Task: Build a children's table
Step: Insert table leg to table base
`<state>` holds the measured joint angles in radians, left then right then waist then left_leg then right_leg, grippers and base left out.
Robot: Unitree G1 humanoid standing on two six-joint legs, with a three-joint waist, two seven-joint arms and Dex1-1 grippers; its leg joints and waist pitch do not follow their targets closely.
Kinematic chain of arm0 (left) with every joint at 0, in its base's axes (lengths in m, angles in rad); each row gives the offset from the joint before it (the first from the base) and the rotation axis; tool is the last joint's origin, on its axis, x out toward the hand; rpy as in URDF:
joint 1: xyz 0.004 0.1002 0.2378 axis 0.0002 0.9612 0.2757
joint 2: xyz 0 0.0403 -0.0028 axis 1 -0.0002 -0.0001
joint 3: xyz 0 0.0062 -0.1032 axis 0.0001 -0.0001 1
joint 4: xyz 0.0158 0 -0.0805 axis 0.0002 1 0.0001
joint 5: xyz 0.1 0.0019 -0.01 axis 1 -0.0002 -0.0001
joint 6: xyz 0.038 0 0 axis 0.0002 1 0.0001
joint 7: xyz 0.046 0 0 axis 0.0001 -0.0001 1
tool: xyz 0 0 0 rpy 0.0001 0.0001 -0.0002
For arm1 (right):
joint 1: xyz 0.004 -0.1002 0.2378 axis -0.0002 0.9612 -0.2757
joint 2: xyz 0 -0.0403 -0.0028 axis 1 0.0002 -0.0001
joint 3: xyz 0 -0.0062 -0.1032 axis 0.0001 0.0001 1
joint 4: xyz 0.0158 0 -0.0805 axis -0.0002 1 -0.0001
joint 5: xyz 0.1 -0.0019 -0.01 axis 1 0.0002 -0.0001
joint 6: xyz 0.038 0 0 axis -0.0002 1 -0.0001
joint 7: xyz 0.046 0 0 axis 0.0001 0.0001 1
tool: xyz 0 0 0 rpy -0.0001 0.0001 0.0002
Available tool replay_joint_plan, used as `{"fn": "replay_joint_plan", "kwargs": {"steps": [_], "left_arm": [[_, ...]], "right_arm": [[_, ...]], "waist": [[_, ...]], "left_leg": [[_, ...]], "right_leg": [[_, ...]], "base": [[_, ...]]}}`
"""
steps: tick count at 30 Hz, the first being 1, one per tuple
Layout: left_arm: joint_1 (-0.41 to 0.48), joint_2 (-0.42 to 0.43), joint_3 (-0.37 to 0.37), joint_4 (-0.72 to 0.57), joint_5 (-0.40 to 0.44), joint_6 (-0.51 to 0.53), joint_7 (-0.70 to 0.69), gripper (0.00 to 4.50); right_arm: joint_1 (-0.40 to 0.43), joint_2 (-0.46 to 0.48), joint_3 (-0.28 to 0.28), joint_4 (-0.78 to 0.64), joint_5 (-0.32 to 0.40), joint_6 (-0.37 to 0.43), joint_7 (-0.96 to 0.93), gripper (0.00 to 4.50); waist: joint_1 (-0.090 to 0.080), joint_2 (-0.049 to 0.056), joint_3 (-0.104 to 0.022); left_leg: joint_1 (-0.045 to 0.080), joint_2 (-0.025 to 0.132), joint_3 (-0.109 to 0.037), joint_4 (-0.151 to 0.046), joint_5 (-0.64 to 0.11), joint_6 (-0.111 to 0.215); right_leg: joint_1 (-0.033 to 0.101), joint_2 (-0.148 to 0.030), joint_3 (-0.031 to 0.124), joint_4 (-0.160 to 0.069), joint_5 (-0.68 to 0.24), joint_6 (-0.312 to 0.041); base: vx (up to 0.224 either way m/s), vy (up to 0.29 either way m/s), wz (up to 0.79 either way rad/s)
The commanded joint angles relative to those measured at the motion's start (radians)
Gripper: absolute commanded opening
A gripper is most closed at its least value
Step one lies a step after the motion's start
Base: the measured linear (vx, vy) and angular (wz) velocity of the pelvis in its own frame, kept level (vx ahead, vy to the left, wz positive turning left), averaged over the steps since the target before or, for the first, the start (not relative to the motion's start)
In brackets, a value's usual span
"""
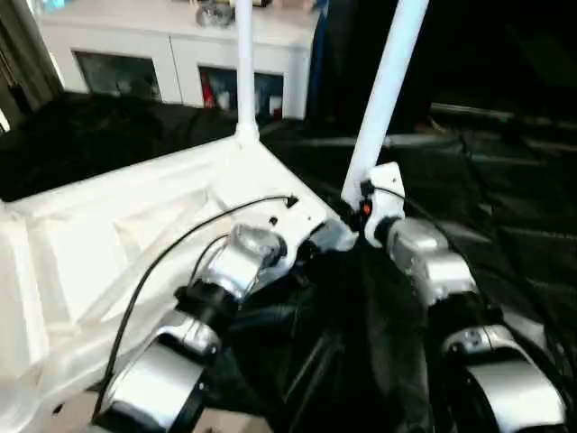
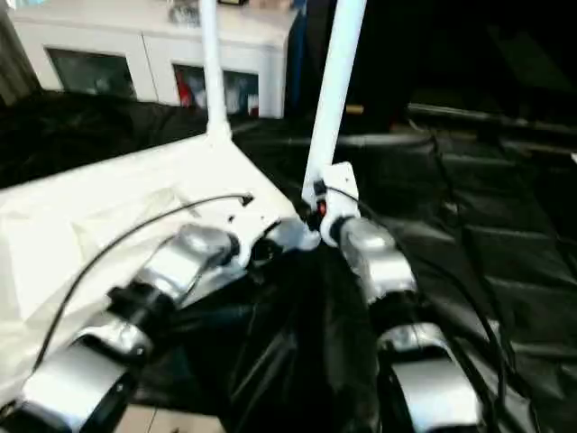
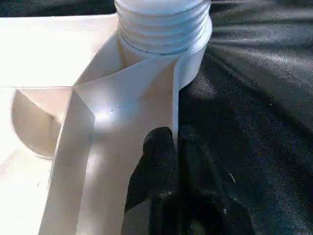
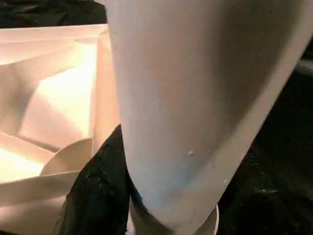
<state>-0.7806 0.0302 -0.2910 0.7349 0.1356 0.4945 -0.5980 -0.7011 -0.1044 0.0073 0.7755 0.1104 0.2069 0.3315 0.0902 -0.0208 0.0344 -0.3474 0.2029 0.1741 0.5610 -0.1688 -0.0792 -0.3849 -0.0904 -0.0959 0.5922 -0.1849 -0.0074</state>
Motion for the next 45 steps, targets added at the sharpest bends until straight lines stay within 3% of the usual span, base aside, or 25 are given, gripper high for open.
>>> {"fn": "replay_joint_plan", "kwargs": {"steps": [1,4,6,9,10,16,18,23,24,28,30,32,34,37,41,45], "left_arm": [[-0.047,-0.043,0.005,-0.016,-0.003,-0.022,0.035,0.00],[-0.050,-0.041,0.006,-0.006,-0.002,-0.027,0.032,0.00],[-0.053,-0.038,0.004,0.006,-0.003,-0.036,0.029,0.00],[-0.058,-0.038,0.007,0.018,-0.005,-0.046,0.028,0.00],[-0.058,-0.037,0.007,0.019,-0.006,-0.051,0.025,0.00],[-0.049,-0.021,-0.002,-0.001,-0.010,-0.081,-0.012,0.00],[-0.040,-0.010,-0.009,-0.018,-0.011,-0.097,-0.035,0.00],[-0.001,0.025,-0.032,-0.087,-0.019,-0.128,-0.109,0.00],[0.015,0.043,-0.041,-0.113,-0.021,-0.137,-0.137,0.00],[0.033,0.066,-0.051,-0.140,-0.021,-0.150,-0.171,0.00],[0.040,0.076,-0.055,-0.151,-0.021,-0.160,-0.187,0.00],[0.059,0.104,-0.062,-0.182,-0.026,-0.174,-0.230,0.00],[0.077,0.140,-0.074,-0.217,-0.033,-0.199,-0.287,0.00],[0.097,0.180,-0.091,-0.262,-0.055,-0.219,-0.376,0.00],[0.117,0.222,-0.103,-0.304,-0.077,-0.248,-0.464,0.00],[0.140,0.263,-0.116,-0.353,-0.095,-0.247,-0.538,0.00]], "right_arm": [[0.066,0.075,0.064,0.140,-0.019,0.119,0.021,1.88],[0.056,0.077,0.062,0.153,-0.024,0.117,0.018,1.88],[0.048,0.078,0.064,0.161,-0.029,0.105,0.019,1.88],[0.041,0.080,0.055,0.166,-0.036,0.085,0.015,1.88],[0.041,0.080,0.052,0.162,-0.033,0.078,0.026,2.44],[0.041,0.075,0.042,0.130,-0.018,0.062,0.059,3.01],[0.039,0.066,0.042,0.112,-0.015,0.045,0.072,3.09],[0.050,0.032,0.038,0.035,0.003,0.033,0.131,3.54],[0.062,0.010,0.045,-0.012,0.009,0.045,0.170,3.54],[0.081,-0.019,0.055,-0.073,0.001,0.050,0.218,3.99],[0.090,-0.033,0.058,-0.099,0.002,0.051,0.241,3.99],[0.123,-0.082,0.075,-0.189,0.011,0.057,0.328,3.99],[0.177,-0.163,0.114,-0.316,0.032,0.061,0.471,3.99],[0.219,-0.234,0.148,-0.403,0.050,0.080,0.574,3.99],[0.267,-0.313,0.168,-0.488,0.067,0.097,0.675,3.99],[0.307,-0.374,0.175,-0.563,0.081,0.119,0.737,3.99]], "waist": [[0.008,0.004,-0.038],[0.007,0.005,-0.036],[0.005,0.002,-0.035],[0.005,0.006,-0.035],[0.004,0.005,-0.036],[0.005,0.005,-0.037],[0.008,0.007,-0.040],[0.009,0.000,-0.043],[0.013,0.000,-0.046],[0.015,0.000,-0.056],[0.018,0.001,-0.055],[0.024,0.001,-0.054],[0.033,0.003,-0.051],[0.039,0.006,-0.052],[0.052,0.008,-0.048],[0.061,0.008,-0.051]], "left_leg": [[0.002,0.024,-0.016,-0.077,-0.388,-0.003],[0.005,0.022,-0.019,-0.077,-0.414,-0.003],[0.004,0.022,-0.019,-0.077,-0.417,-0.003],[0.007,0.024,-0.021,-0.080,-0.428,-0.005],[0.007,0.024,-0.021,-0.081,-0.429,-0.005],[0.001,0.028,-0.018,-0.085,-0.401,-0.005],[0.004,0.028,-0.016,-0.084,-0.392,-0.002],[-0.004,0.030,-0.011,-0.081,-0.319,0.014],[-0.006,0.030,-0.010,-0.079,-0.285,0.022],[-0.013,0.028,-0.004,-0.063,-0.145,0.056],[-0.012,0.029,-0.001,-0.061,-0.132,0.069],[-0.011,0.030,-0.001,-0.059,-0.133,0.073],[-0.011,0.032,-0.001,-0.060,-0.144,0.080],[-0.010,0.034,-0.002,-0.059,-0.146,0.085],[-0.007,0.036,-0.002,-0.062,-0.188,0.058],[-0.001,0.040,-0.002,-0.061,-0.187,0.049]], "right_leg": [[0.025,-0.064,0.044,-0.103,-0.442,-0.122],[0.022,-0.068,0.043,-0.112,-0.512,-0.099],[0.021,-0.068,0.042,-0.114,-0.526,-0.091],[0.019,-0.068,0.040,-0.118,-0.532,-0.084],[0.020,-0.068,0.040,-0.118,-0.527,-0.085],[0.026,-0.066,0.044,-0.107,-0.420,-0.123],[0.025,-0.070,0.047,-0.108,-0.405,-0.130],[0.035,-0.069,0.049,-0.094,-0.306,-0.162],[0.041,-0.069,0.050,-0.088,-0.260,-0.170],[0.045,-0.063,0.049,-0.061,-0.046,-0.224],[0.044,-0.062,0.049,-0.059,-0.020,-0.239],[0.045,-0.063,0.048,-0.058,-0.022,-0.243],[0.046,-0.062,0.048,-0.062,-0.041,-0.227],[0.045,-0.063,0.050,-0.058,-0.040,-0.224],[0.041,-0.064,0.050,-0.067,-0.129,-0.210],[0.039,-0.063,0.052,-0.062,-0.107,-0.216]], "base": [[0.000,0.000,0.00],[0.000,0.000,0.00],[0.000,0.000,0.00],[0.000,0.000,0.00],[0.000,0.000,0.00],[0.000,0.000,0.00],[0.000,0.000,0.00],[0.000,0.000,0.00],[0.000,0.000,0.00],[0.000,0.000,0.00],[0.000,0.000,0.00],[0.000,0.000,0.00],[0.000,0.000,0.00],[0.000,0.000,0.00],[0.000,0.000,0.00],[0.000,0.000,0.00]]}}
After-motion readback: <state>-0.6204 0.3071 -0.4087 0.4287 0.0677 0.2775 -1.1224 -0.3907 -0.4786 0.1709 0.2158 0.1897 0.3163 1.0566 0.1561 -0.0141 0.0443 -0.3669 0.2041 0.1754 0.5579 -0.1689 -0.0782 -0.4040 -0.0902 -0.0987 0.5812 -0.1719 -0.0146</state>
